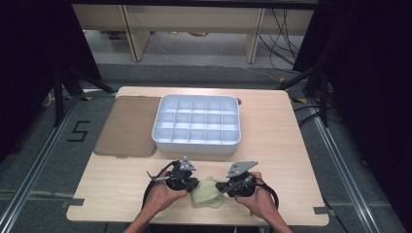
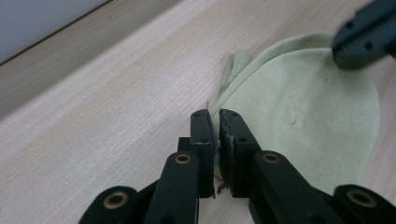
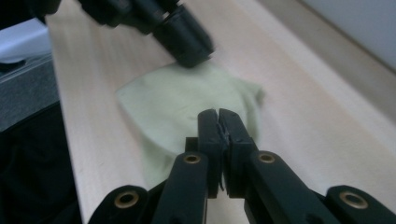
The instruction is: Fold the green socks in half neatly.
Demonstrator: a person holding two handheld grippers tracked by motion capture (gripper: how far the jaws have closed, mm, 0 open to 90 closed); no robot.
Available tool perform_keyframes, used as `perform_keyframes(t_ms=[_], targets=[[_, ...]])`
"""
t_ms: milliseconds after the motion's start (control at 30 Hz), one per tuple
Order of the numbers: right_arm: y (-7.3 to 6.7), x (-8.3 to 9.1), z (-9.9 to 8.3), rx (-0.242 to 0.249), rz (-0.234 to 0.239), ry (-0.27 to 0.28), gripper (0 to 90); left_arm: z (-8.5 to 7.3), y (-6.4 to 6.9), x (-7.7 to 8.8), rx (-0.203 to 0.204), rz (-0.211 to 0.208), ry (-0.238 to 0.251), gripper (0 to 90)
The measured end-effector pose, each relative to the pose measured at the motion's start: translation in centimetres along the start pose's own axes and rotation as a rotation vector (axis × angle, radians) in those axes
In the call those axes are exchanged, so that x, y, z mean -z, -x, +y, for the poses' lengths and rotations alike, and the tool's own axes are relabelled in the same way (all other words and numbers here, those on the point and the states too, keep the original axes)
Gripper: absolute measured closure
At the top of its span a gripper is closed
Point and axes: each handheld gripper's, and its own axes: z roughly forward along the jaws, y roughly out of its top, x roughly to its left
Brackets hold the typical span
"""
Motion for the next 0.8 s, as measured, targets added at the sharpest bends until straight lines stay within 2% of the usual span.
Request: perform_keyframes(t_ms=[33,100,167,200,300,333,400,433,500,567,600,667,700,733,800], targets=[[-0.2,0.0,-0.1,0.010,0.009,-0.009,88.4,0.0,0.0,0.0,-0.011,-0.007,0.003,83.3],[-0.2,-0.2,-0.4,0.016,-0.001,-0.032,88.4,0.0,0.1,0.0,-0.015,0.000,0.005,83.5],[0.0,-0.6,-0.8,-0.005,-0.012,-0.041,88.4,0.0,0.1,-0.1,-0.011,0.007,0.019,83.5],[0.2,-0.8,-0.9,0.008,-0.008,-0.058,88.4,0.0,0.2,0.0,-0.017,0.006,0.016,83.5],[-0.1,-0.5,-0.9,-0.009,-0.004,-0.045,88.3,0.0,0.3,0.5,-0.015,0.017,0.030,82.6],[0.0,-0.3,-0.8,0.014,0.001,-0.040,88.0,-0.1,0.5,0.8,-0.010,0.017,0.038,82.0],[-0.3,0.1,-0.7,0.002,-0.017,-0.027,87.7,-0.5,1.2,1.5,-0.037,0.013,0.064,80.9],[-0.2,0.3,-0.7,0.009,-0.017,-0.021,87.7,-0.7,1.6,1.7,-0.025,0.007,0.067,80.5],[-0.2,0.4,-0.7,-0.012,-0.015,-0.021,87.7,-1.4,2.6,2.1,-0.030,-0.025,0.076,80.1],[0.0,0.3,-0.8,-0.008,-0.020,-0.028,87.7,-1.7,3.1,2.1,-0.048,-0.024,0.069,80.1],[0.1,0.2,-0.9,0.002,-0.010,-0.034,87.7,-1.9,3.3,2.0,-0.062,-0.026,0.049,80.1],[0.1,-0.2,-1.2,-0.022,-0.019,-0.050,87.7,-2.4,3.6,1.4,-0.085,-0.023,0.021,79.9],[0.2,-0.4,-1.3,-0.013,-0.019,-0.040,87.7,-2.5,3.5,1.3,-0.099,-0.026,0.007,79.9],[0.2,-0.3,-1.2,-0.006,-0.006,-0.055,87.7,-2.6,3.5,1.2,-0.074,-0.027,0.019,79.9],[0.1,-0.2,-1.2,-0.020,-0.014,-0.057,87.2,-2.4,3.5,1.5,-0.063,-0.023,0.029,79.7]])
